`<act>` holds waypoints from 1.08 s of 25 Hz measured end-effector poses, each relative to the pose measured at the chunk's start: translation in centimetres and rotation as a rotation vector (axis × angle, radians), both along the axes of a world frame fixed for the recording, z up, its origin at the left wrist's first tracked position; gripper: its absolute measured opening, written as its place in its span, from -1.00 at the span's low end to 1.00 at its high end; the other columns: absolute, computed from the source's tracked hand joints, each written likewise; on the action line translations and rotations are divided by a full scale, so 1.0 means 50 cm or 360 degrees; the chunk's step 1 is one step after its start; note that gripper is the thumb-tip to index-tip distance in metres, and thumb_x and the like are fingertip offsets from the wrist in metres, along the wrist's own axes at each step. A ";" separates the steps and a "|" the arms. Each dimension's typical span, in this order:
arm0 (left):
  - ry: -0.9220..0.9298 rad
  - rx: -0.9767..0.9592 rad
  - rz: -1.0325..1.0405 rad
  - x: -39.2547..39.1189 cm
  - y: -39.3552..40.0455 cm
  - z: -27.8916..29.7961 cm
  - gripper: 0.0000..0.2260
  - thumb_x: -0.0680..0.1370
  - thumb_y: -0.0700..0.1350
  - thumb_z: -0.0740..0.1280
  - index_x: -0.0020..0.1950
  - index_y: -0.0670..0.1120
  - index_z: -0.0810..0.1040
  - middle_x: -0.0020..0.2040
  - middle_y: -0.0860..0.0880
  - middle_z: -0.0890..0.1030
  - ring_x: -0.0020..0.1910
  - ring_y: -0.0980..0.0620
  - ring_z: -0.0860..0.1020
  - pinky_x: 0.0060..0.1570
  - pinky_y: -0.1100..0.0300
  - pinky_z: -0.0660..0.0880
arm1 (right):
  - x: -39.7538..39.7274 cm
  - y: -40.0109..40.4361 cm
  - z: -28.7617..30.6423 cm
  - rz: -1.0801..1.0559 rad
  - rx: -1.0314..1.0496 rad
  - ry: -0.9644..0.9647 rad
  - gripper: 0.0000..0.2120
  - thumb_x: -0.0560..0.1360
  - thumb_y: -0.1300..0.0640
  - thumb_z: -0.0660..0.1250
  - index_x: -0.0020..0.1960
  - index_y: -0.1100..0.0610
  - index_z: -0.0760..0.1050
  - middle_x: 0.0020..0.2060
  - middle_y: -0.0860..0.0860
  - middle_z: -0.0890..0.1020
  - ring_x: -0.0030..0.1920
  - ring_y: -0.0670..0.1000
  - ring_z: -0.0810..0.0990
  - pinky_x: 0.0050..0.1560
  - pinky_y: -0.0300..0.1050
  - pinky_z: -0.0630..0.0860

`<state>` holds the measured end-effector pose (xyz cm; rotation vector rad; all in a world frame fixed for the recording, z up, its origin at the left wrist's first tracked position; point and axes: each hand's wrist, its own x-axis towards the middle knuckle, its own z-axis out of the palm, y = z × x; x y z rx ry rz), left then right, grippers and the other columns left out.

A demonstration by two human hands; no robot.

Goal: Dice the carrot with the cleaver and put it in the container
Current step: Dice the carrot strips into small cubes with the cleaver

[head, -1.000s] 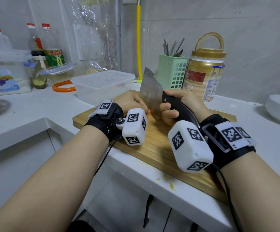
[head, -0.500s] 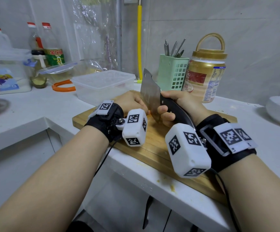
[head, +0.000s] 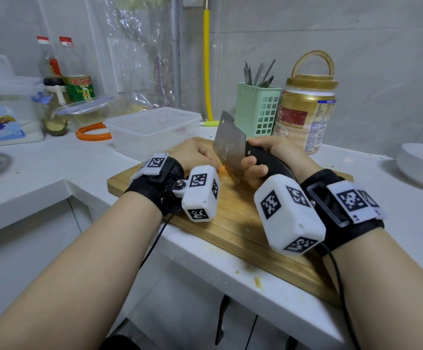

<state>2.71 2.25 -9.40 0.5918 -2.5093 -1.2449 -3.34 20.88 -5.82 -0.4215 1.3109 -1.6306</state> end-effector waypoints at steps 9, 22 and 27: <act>-0.0024 0.0023 0.0009 0.005 0.009 0.003 -0.89 0.38 -0.16 0.55 -0.19 -0.18 0.70 -0.02 -0.20 0.69 -0.02 -0.07 0.63 0.19 -0.06 0.51 | 0.005 -0.001 -0.004 -0.0018 -0.0093 0.0078 -0.82 0.61 0.04 0.14 -0.07 0.15 0.28 -0.50 0.03 0.37 -0.66 -0.05 0.30 -0.63 -0.34 0.26; 0.0010 0.0014 -0.0015 0.003 0.009 0.002 -0.87 0.40 -0.20 0.52 -0.12 -0.24 0.70 -0.05 -0.22 0.69 -0.11 0.00 0.58 0.10 0.02 0.53 | 0.012 -0.004 -0.006 0.0064 -0.0038 0.0013 -0.79 0.61 0.03 0.14 -0.12 0.14 0.32 -0.50 0.02 0.37 -0.66 -0.05 0.30 -0.58 -0.39 0.23; 0.0004 -0.0013 -0.0006 0.001 0.007 0.002 -0.86 0.43 -0.23 0.50 -0.08 -0.29 0.69 -0.20 -0.10 0.64 -0.14 0.02 0.57 0.07 0.01 0.54 | 0.013 -0.008 -0.004 0.0077 0.0020 0.0081 -0.82 0.61 0.04 0.14 -0.04 0.15 0.31 -0.50 0.03 0.38 -0.66 -0.04 0.31 -0.60 -0.36 0.26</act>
